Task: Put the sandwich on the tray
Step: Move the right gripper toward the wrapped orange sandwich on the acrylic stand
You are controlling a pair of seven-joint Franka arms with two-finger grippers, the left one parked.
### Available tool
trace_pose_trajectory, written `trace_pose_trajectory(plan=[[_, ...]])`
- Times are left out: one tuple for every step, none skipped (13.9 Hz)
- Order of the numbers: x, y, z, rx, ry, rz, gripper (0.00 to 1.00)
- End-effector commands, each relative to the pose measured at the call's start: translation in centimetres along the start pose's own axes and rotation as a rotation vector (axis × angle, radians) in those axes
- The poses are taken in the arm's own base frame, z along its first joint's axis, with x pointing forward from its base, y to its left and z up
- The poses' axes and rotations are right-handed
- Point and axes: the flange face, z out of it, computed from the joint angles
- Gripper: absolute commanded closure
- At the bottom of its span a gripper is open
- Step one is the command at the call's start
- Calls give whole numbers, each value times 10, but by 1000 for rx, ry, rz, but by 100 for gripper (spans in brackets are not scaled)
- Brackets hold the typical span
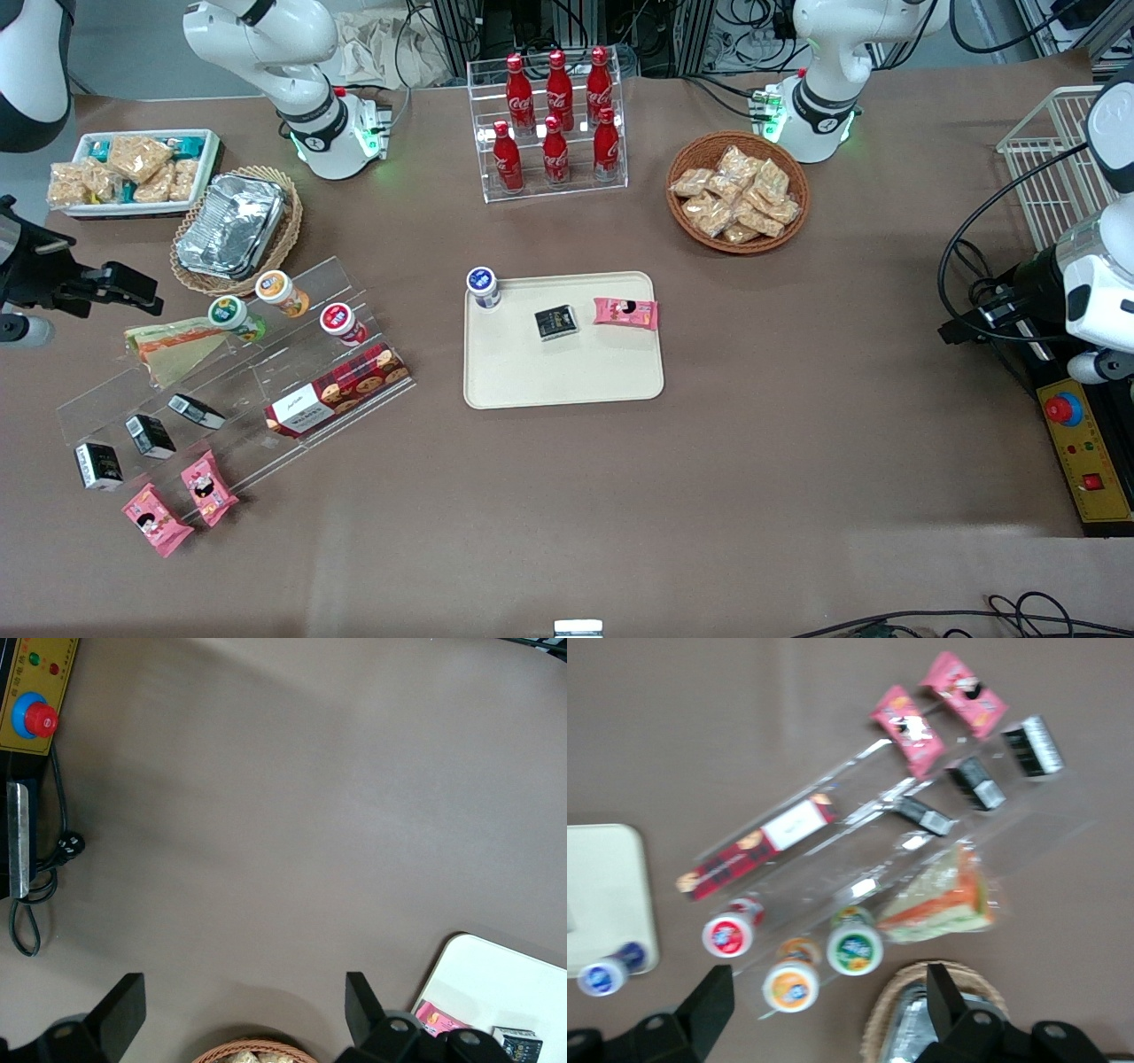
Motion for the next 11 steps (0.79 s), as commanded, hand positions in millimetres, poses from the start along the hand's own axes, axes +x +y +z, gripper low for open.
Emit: trace_pose_trajectory(plan=[[6, 7, 6, -68, 13, 9, 3], [6, 12, 6, -68, 19, 36, 3], [5, 27, 10, -67, 9, 153, 3], [5, 31, 19, -67, -4, 275, 3], [7, 33, 24, -67, -10, 364, 3], [9, 40, 28, -68, -12, 441, 3], [10, 50, 32, -50, -15, 523, 3], [14, 62, 39, -7, -15, 629, 3], [17, 70, 44, 19, -20, 738, 3], [19, 75, 50, 21, -25, 810, 3], [21, 85, 56, 45, -33, 868, 3]])
